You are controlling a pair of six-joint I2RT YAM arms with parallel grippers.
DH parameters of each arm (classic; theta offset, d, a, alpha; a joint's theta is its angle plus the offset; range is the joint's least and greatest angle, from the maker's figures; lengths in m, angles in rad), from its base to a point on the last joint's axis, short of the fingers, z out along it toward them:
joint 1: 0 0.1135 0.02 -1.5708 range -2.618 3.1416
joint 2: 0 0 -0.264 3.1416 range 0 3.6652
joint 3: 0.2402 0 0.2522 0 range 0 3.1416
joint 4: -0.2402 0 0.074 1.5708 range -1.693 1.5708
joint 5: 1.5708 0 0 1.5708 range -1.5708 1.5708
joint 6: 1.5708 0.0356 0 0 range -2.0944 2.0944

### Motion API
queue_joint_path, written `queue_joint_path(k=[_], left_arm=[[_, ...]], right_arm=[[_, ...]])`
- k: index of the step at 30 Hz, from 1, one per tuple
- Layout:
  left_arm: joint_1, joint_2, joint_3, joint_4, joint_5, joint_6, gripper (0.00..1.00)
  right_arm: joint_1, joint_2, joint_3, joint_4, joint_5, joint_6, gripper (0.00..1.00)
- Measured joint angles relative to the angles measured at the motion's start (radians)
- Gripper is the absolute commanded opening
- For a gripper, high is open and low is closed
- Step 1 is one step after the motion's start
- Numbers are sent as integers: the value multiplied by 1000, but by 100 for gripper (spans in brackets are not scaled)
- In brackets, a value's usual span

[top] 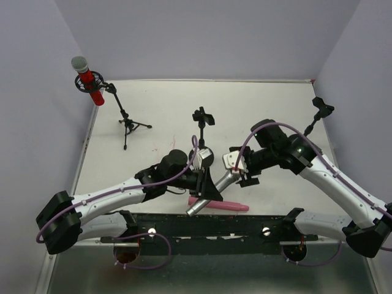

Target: Attach the microphones to the stand

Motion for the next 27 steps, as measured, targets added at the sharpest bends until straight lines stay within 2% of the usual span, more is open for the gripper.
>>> queue_joint_path(k=[3,8,10,14,18,22,27], left_arm=[[-4,-78,-37,-4,-27,28,0],[-48,-252,-45,-42,-105,172,0],[-56,-306,-32,-68,-136,240,0],[-59,-356,51,-118,-227,372,0],[-58,-327,201,-141,-385,470,0],[-57,-249,355,-69,-549,533,0],[-56,-79,557,38,-740,579,0]], right_arm=[[-64,0,119,-14,-57,72,87],[-238,-1,348,-46,-202,161,89],[-310,-4,422,-66,-286,188,89],[-379,-3,528,-90,-391,279,89],[-388,8,607,-82,-443,402,89],[-391,24,625,-17,-478,562,88],[-394,27,480,167,-560,790,88]])
